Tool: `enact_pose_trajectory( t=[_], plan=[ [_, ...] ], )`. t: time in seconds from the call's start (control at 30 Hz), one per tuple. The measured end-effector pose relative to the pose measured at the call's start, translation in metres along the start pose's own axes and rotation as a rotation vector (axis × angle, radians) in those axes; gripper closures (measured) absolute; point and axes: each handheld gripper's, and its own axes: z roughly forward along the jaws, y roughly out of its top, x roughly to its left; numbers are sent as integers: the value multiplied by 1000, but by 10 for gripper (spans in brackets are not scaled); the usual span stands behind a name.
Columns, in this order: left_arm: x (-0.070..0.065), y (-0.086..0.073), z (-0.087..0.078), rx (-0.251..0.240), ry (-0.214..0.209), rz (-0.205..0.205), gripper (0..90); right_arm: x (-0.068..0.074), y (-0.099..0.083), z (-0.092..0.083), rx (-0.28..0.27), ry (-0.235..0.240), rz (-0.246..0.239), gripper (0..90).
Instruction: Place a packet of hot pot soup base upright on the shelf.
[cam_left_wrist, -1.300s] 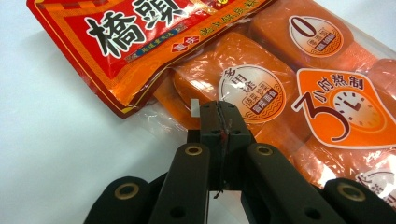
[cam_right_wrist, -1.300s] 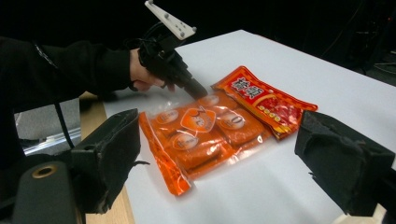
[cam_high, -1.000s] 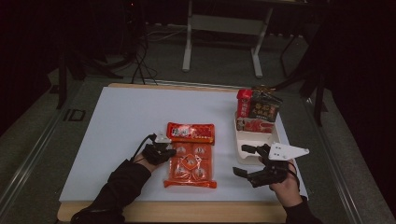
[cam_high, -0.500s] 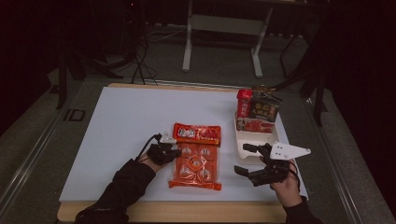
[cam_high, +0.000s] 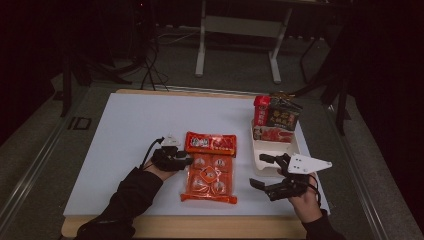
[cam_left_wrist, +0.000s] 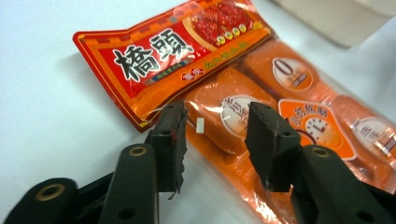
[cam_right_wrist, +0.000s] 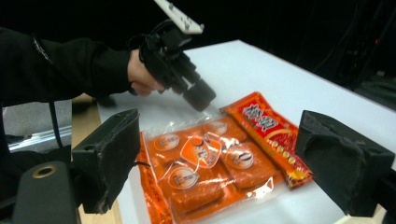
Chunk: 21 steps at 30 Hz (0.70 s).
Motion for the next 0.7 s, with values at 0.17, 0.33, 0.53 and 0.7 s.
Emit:
enact_pose_trajectory(
  t=[0.17, 0.33, 0.53, 0.7],
  plan=[
    [8, 4, -1, -17, 32, 11, 484, 1, 1, 0, 1, -14, 19, 124],
    [21, 8, 1, -30, 57, -9, 379, 3, 0, 2, 20, -46, 14, 108],
    [36, 12, 9, -23, 86, -43, 254, 5, 0, 6, 42, -54, -1, 109],
    [42, 15, 13, -29, 83, -53, 222, 6, -2, 8, 60, -58, -3, 112]
  ],
)
